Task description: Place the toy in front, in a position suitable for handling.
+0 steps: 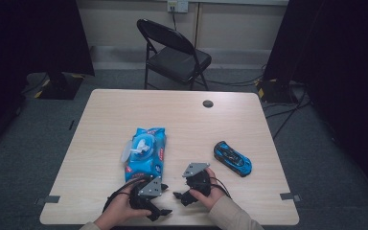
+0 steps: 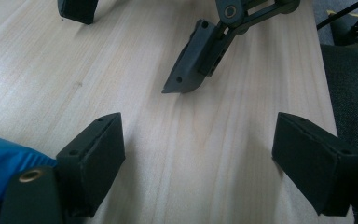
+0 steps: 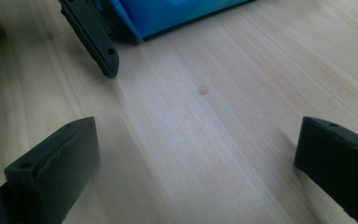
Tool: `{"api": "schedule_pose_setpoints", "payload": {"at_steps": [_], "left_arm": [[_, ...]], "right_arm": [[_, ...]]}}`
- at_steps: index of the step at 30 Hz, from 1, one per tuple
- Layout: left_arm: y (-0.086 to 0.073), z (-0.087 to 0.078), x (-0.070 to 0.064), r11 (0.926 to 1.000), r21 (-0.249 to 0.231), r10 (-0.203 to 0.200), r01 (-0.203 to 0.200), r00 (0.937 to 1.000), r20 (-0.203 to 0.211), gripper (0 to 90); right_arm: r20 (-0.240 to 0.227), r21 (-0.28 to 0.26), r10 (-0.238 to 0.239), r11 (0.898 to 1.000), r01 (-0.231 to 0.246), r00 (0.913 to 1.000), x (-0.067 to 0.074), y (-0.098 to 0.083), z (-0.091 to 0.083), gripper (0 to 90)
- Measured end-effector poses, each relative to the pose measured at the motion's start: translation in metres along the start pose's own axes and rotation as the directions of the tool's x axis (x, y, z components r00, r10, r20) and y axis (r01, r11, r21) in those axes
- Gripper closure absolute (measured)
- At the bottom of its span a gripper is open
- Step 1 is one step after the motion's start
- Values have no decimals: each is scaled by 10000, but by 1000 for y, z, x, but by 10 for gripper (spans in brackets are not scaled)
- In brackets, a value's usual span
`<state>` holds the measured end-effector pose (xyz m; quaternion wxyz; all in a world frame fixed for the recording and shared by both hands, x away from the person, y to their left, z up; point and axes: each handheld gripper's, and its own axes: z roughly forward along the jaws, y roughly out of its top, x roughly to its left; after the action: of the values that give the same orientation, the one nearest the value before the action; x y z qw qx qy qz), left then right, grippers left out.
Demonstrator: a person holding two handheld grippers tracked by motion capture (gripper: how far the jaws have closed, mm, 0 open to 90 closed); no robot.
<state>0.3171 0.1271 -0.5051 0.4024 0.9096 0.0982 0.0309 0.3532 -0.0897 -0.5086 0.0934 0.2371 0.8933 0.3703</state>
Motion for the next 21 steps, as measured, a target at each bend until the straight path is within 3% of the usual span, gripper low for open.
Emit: {"api": "schedule_pose_setpoints", "payload": {"at_steps": [5, 8, 12, 15, 16, 17, 18, 19, 21], "left_arm": [[-4, -5, 2, 9995, -115, -285, 287, 9994, 181, 165], [-6, -10, 3, 9990, -25, -440, 440, 9990, 12, 186], [-7, -30, 0, 9980, -142, -622, 622, 9981, -18, 179], [-15, -50, -3, 9934, -173, -1132, 1132, 9936, -14, 187], [-19, -55, -4, 9932, -156, -1158, 1155, 9931, -188, 185], [-19, -55, -4, 9932, -156, -1158, 1155, 9931, -188, 187], [-26, -65, -4, 9924, -77, -1233, 1231, 9915, -426, 188], [-29, -69, -5, 9917, -97, -1288, 1285, 9905, -489, 188], [-36, -81, -5, 9909, -48, -1346, 1347, 9873, -841, 188]], "right_arm": [[-20, 4, -23, 10000, 23, 10000, 0, 0, 0, 0], [-11, 0, -19, 10000, 19, 10000, 0, 0, 0, 0], [-26, 7, -48, 10000, 48, 10000, 0, 0, 0, 0], [-148, 86, -78, 9999, 79, 9999, 0, 0, -1, 0], [-198, 195, -185, 9996, 188, 9996, 0, 2, -2, 19], [-249, 236, -258, 9994, 264, 9994, 1, 3, -3, 103], [-304, 117, -320, 9994, 324, 9990, 2, 6, -5, 242], [-354, -14, -359, 9994, 359, 9987, 4, 8, -6, 230], [-469, -166, -429, 9990, 421, 9980, 9, 14, -9, 61]]}}
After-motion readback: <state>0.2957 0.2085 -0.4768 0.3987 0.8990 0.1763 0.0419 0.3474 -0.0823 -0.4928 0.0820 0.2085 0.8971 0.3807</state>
